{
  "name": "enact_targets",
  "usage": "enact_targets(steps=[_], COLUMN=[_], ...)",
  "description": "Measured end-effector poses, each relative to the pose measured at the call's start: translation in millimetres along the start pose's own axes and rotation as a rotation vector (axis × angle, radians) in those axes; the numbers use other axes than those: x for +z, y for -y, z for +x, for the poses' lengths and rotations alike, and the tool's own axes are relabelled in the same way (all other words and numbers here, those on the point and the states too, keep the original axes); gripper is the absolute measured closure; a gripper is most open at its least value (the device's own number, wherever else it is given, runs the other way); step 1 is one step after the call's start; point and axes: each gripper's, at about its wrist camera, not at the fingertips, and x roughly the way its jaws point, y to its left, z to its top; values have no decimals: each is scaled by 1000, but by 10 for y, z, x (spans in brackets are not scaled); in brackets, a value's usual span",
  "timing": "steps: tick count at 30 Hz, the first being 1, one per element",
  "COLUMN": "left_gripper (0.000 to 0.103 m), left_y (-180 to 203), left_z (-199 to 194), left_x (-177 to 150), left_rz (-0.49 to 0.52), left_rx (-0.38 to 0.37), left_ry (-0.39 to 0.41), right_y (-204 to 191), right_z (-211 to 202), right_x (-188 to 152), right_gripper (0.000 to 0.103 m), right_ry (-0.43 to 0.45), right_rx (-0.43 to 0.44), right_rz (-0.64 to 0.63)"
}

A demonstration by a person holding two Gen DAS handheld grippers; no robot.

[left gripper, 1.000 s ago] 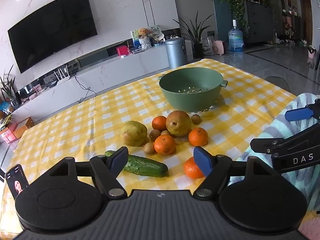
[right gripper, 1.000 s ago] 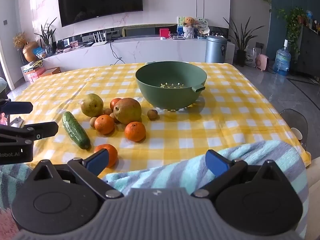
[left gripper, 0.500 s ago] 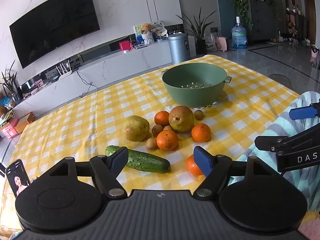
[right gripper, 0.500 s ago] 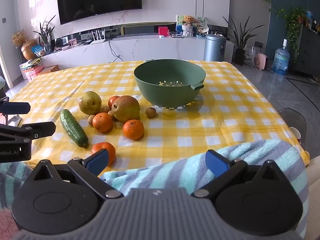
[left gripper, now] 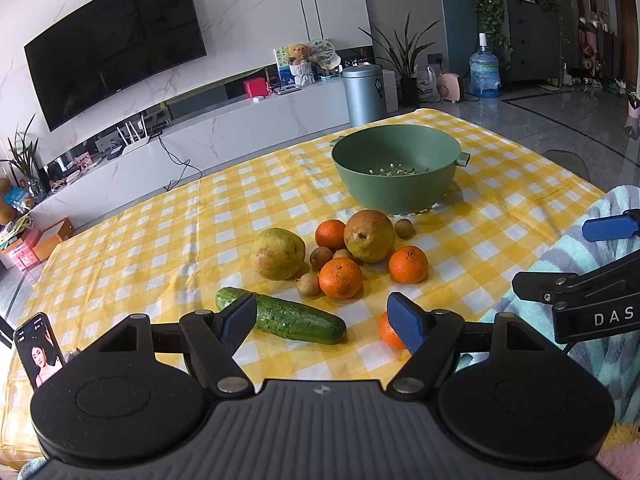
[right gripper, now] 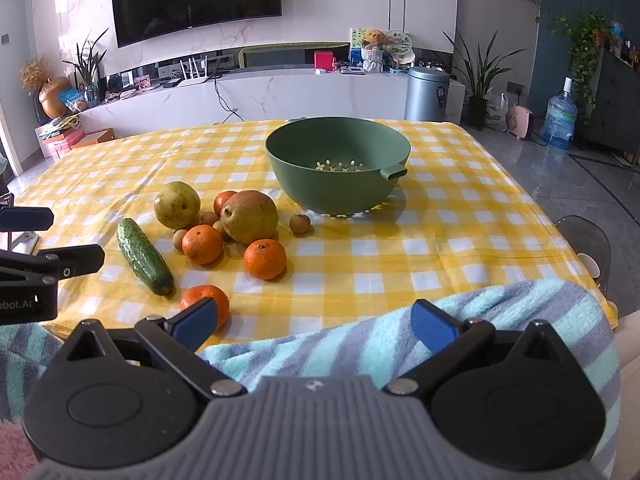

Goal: Organize fruits

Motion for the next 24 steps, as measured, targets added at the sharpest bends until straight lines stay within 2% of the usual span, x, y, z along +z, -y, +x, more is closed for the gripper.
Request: enact_targets(steps=[24], left_gripper=[16], left_y=[8], left_z=[-19], left_x=[-12], left_rz=[-5], left_rx=[-6], left_ry=[-4], right_y=[4], right_z=[5], right_x=[-10], right_gripper=[4], right_ry=[-1], right_rx=[-1], right_rz=[5])
